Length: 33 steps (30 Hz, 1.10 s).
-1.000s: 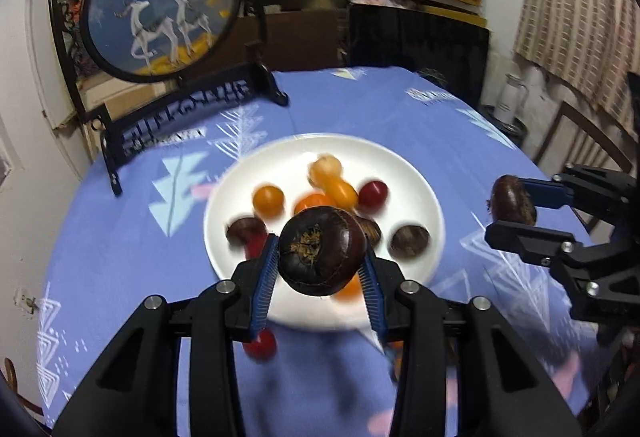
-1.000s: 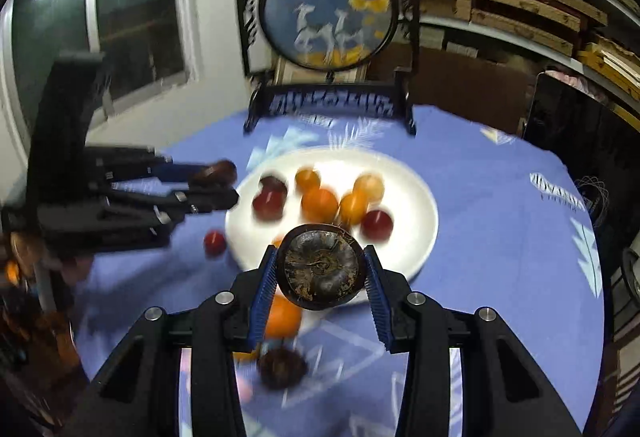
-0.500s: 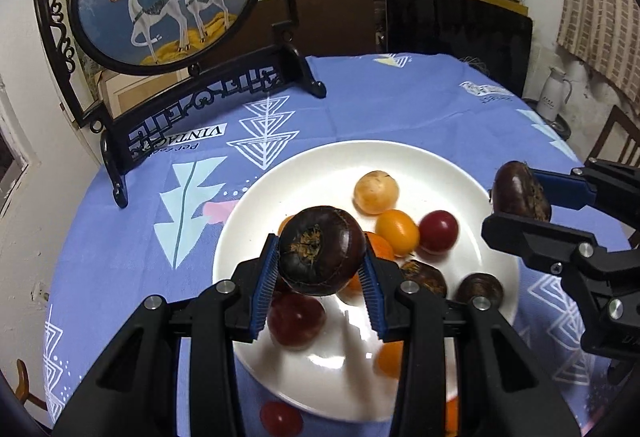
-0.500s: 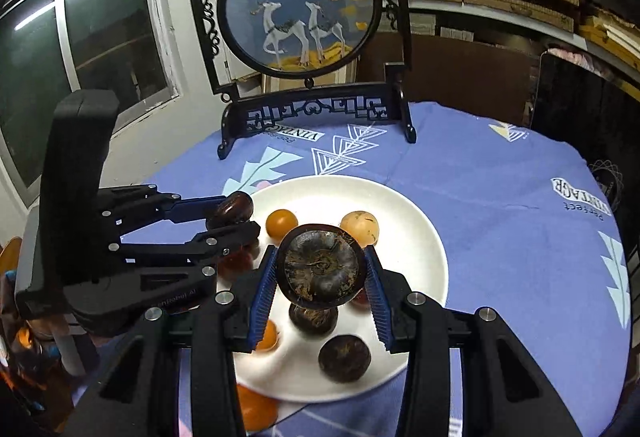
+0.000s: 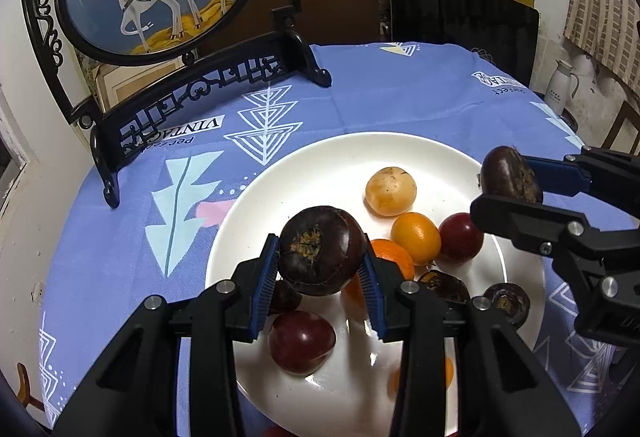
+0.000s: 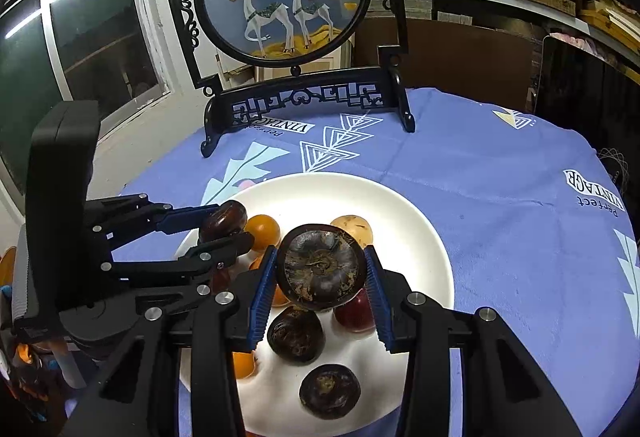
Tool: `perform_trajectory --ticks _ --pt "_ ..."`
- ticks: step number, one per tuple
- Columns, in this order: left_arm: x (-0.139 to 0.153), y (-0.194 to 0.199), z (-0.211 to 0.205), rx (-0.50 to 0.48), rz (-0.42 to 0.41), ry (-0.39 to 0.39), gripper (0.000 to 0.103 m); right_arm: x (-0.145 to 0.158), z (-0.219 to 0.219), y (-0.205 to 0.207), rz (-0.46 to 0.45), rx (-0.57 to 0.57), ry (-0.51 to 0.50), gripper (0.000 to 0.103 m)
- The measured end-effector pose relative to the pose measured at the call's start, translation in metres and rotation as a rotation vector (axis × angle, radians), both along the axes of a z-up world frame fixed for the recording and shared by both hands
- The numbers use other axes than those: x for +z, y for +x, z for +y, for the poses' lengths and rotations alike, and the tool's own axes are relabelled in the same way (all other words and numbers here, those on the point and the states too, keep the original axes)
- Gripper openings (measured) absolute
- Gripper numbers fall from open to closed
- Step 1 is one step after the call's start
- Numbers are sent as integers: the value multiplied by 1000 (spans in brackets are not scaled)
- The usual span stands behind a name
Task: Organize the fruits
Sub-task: 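Lower both water chestnuts onto the white plate and open both tools, then grasp the yellow fruit with the left tool while the right tool grasps a water chestnut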
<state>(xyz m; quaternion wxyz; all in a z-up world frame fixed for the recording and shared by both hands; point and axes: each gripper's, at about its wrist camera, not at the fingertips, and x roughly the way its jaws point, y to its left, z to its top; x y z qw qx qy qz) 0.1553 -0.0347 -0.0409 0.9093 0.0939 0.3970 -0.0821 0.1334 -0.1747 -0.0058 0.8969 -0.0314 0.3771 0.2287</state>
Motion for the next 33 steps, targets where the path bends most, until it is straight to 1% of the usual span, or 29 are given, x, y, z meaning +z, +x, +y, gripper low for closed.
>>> perform_trajectory --ticks 9,10,11,12,13,15,20,21,24,30,33 --pt "-4 8 0 26 6 7 39 -3 5 10 11 -1 -16 43" --pt "-3 9 1 33 1 6 42 -4 5 12 14 -7 -19 43" --pt "-3 10 2 39 -3 6 57 -3 4 14 10 -18 -14 50" --pt "-1 9 3 47 -13 4 72 -1 2 13 2 -29 -1 59" --pt "2 6 5 59 -42 4 74 2 -2 12 -12 -39 19 61" --pt "4 3 6 53 -52 6 75 5 -7 8 -13 -40 37 61" --pt "7 -4 12 66 -55 1 75 5 -17 -3 -5 -45 42 64" --pt "7 -6 13 70 -55 -1 75 4 -18 -5 -6 -50 39 66" --pt "8 -15 18 82 -58 -1 78 1 -23 -18 2 -52 26 68" --pt "12 -51 31 85 -71 -12 82 -2 -33 -62 13 -11 -13 70" --pt "13 -67 34 76 -71 -15 83 -7 -33 -94 18 35 -68 71"
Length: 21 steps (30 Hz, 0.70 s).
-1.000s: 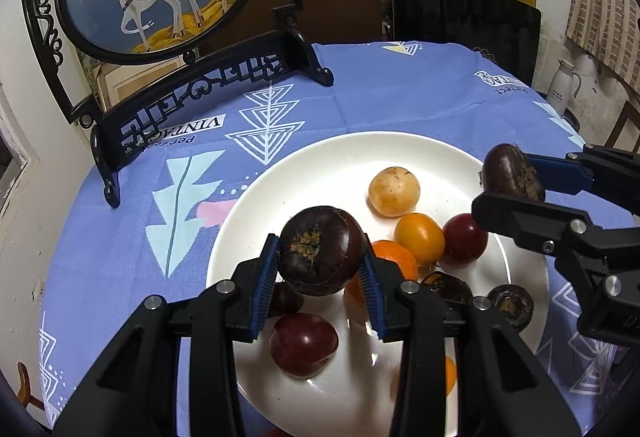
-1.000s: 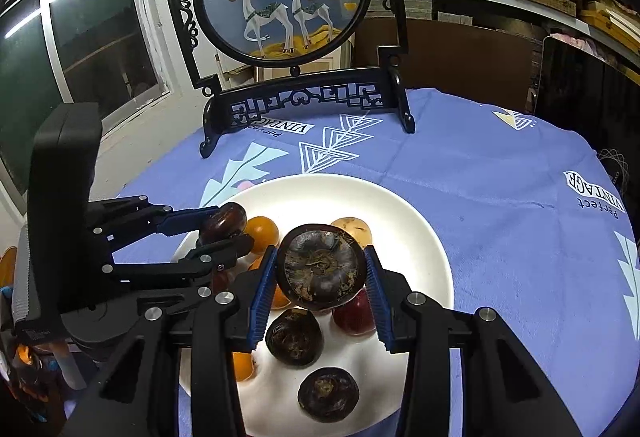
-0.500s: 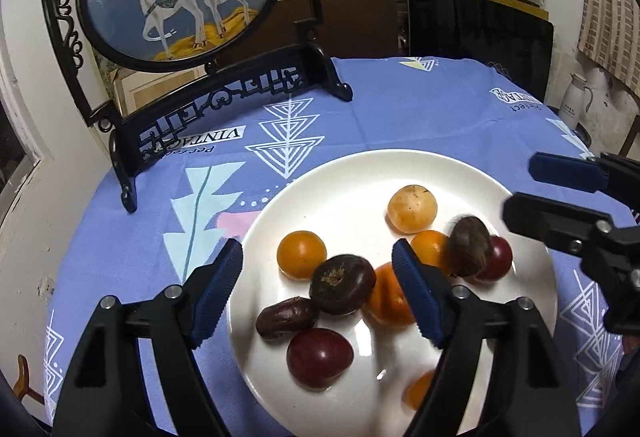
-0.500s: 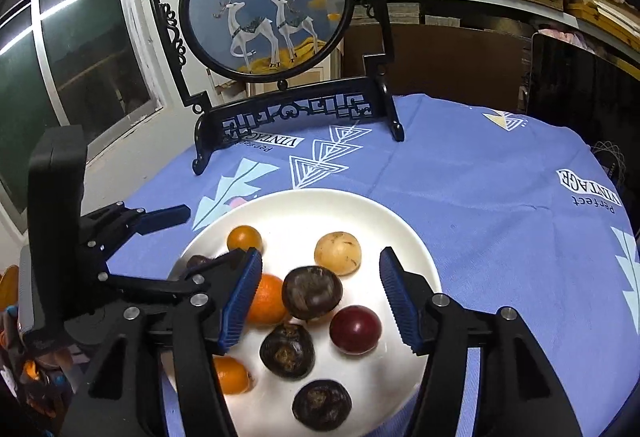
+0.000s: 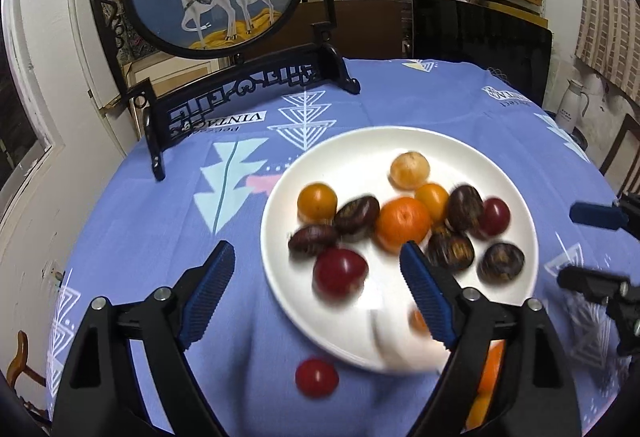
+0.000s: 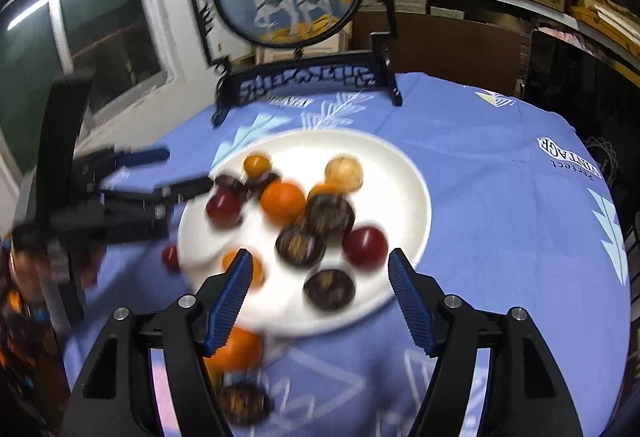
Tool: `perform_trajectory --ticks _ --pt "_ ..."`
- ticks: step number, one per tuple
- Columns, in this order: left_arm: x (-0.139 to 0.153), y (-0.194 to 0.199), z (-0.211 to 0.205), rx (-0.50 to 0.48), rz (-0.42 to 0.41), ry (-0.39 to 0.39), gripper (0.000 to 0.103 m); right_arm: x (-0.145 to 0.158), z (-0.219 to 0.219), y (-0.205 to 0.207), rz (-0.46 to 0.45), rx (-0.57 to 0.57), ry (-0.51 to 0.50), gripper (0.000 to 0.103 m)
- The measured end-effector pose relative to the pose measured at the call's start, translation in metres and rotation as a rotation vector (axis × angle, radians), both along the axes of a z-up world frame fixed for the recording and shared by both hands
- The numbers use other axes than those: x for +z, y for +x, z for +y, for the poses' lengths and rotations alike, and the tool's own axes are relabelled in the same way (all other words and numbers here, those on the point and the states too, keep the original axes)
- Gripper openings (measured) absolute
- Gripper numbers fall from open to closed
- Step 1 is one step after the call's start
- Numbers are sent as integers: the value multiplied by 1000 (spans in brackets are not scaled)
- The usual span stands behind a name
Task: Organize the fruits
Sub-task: 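Grasp the yellow fruit with the left tool while the right tool grasps a water chestnut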
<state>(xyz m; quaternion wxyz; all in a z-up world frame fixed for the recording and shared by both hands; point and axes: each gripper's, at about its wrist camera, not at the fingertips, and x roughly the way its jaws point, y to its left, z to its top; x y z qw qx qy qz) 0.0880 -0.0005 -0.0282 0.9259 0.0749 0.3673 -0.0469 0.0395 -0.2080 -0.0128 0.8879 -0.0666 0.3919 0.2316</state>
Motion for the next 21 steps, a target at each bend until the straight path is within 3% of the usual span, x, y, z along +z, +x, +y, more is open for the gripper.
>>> perform_trajectory --ticks 6,10,13,15,21 --pt "-6 -40 2 -38 24 -17 86 -26 12 -62 32 159 -139 76" --pt "-15 -60 -4 -76 56 -21 87 -49 27 -75 48 218 -218 76" --pt "-22 -75 -12 -114 73 -14 87 -61 34 -71 81 221 -206 75" --pt "-26 -84 -19 -143 87 -6 87 -66 39 -67 110 232 -187 45" --pt "-42 -102 -43 -257 129 7 87 -59 31 -80 78 220 -207 43"
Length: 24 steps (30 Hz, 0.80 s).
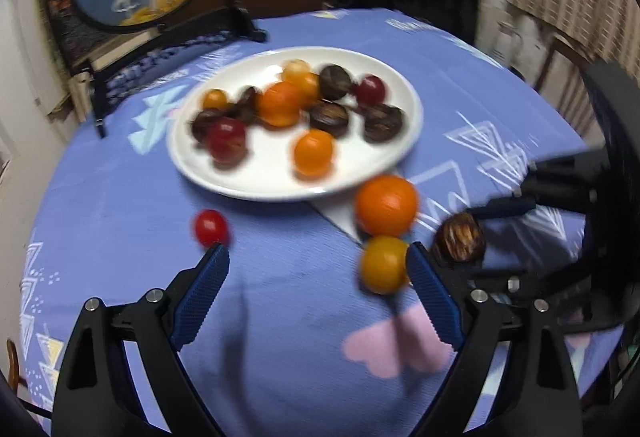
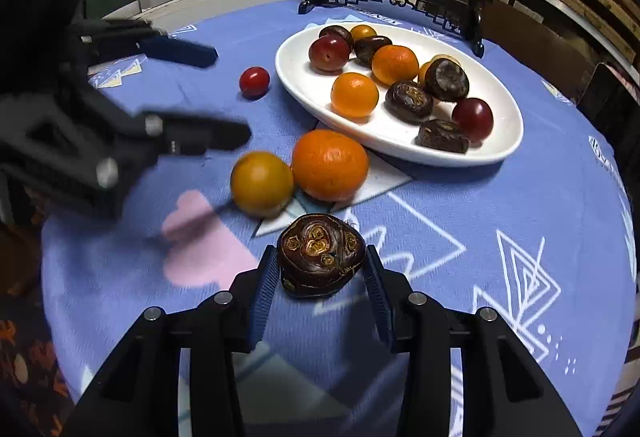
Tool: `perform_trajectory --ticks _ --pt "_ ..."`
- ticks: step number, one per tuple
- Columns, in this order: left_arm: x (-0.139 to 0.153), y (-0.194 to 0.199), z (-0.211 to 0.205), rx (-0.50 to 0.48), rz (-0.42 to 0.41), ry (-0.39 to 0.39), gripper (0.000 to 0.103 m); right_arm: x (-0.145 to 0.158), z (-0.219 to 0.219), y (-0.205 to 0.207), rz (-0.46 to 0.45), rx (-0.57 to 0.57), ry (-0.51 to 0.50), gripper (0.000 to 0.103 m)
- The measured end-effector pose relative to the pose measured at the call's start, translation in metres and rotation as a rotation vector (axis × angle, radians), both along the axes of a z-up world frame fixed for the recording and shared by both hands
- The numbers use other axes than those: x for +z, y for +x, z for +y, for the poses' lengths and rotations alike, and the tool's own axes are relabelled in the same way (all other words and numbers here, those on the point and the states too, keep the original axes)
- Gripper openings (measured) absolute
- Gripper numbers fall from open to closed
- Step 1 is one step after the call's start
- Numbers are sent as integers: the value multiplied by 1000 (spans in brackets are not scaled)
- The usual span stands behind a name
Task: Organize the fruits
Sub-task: 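Grasp the yellow fruit with the left tool while the right tool grasps a water chestnut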
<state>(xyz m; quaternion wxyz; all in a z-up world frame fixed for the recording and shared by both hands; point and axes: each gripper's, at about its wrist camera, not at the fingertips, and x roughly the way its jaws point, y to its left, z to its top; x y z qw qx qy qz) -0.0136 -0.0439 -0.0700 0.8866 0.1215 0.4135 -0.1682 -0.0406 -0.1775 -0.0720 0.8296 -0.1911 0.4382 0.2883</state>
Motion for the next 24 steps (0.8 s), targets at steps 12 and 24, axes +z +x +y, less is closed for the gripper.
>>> perform_trajectory --ticks 12,24 --pt "-30 14 -28 -55 117 -6 35 1 -34 0 10 -94 48 44" --pt "-18 -6 -15 -35 62 20 35 5 -23 -6 28 -89 104 44"
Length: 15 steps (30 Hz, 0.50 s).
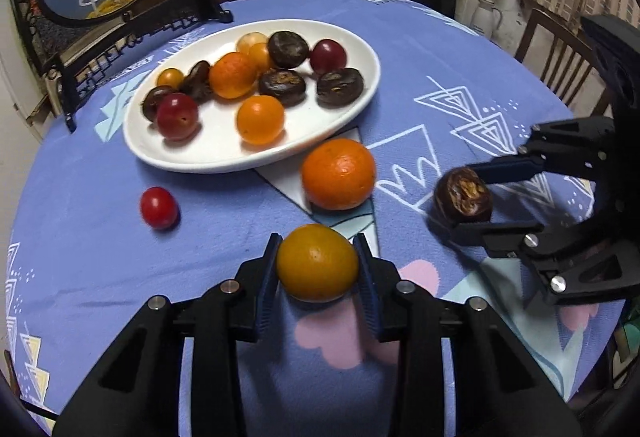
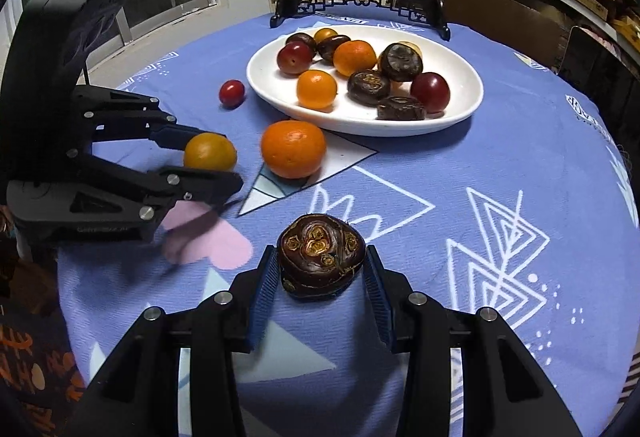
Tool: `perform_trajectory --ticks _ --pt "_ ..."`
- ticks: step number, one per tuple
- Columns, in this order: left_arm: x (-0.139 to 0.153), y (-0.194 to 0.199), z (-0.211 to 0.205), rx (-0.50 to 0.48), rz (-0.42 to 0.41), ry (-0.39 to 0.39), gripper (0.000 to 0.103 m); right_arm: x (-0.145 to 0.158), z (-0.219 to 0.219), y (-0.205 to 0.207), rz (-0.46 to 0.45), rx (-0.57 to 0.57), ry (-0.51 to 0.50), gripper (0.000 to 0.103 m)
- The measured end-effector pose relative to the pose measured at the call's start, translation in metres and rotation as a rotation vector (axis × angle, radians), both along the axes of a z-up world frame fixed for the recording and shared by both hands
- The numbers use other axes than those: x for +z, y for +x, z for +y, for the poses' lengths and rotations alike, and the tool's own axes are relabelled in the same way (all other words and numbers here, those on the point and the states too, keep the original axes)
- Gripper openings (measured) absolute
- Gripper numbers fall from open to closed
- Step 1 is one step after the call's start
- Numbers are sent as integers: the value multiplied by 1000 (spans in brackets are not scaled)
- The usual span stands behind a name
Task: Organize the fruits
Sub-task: 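Grasp the yellow fruit with the left tool while the right tool grasps a water chestnut, then set the yellow fruit and the water chestnut on the white plate, opening both tools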
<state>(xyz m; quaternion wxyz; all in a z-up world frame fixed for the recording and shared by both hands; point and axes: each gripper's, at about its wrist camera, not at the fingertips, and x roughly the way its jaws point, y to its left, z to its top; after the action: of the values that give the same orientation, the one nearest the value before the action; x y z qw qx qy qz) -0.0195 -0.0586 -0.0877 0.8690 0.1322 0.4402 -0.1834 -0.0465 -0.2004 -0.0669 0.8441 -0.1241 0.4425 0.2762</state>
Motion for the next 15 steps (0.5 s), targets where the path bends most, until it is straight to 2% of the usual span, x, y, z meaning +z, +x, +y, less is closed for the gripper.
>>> perform_trajectory --ticks 6,15 --pt "11 -2 4 51 -60 25 35 11 11 -6 -5 5 54 44" --pt "17 -6 10 75 -86 37 35 7 35 -13 10 57 32 44"
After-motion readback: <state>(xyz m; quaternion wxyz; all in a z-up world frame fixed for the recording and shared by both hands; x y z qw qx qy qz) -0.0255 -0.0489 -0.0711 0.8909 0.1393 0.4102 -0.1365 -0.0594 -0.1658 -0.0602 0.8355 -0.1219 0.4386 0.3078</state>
